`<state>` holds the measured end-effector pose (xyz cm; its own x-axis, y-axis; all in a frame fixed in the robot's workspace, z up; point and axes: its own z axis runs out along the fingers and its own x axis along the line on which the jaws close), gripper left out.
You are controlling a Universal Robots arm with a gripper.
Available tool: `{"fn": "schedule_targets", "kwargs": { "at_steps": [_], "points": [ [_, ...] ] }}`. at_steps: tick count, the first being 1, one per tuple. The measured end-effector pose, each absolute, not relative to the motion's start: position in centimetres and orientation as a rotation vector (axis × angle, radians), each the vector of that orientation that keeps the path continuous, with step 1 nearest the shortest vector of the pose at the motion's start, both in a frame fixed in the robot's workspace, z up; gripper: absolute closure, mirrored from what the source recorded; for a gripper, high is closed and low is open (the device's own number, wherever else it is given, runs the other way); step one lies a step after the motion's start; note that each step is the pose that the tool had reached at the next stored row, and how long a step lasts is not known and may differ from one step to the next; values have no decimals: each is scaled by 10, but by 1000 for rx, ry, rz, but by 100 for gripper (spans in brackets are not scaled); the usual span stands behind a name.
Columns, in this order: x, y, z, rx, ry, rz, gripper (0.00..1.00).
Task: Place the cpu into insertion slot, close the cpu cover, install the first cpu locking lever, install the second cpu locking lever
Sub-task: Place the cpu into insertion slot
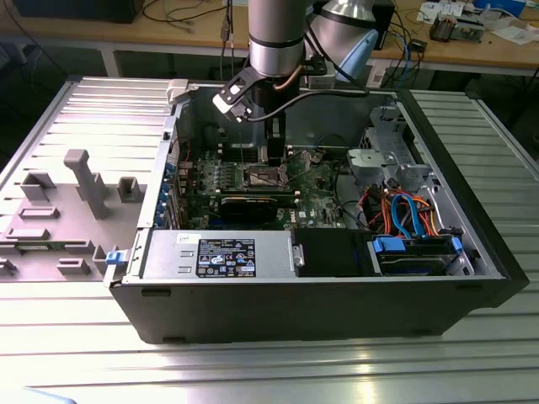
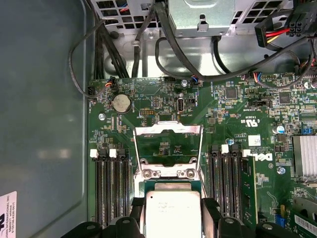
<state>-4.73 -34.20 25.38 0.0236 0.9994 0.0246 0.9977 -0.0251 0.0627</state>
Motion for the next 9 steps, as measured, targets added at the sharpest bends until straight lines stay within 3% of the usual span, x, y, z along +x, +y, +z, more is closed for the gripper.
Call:
{"fn": "schedule_targets", "kwargs": {
  "at_steps": [9],
  "points": [
    [-47,-342,252,2228,2174,96,46]
  ]
}}
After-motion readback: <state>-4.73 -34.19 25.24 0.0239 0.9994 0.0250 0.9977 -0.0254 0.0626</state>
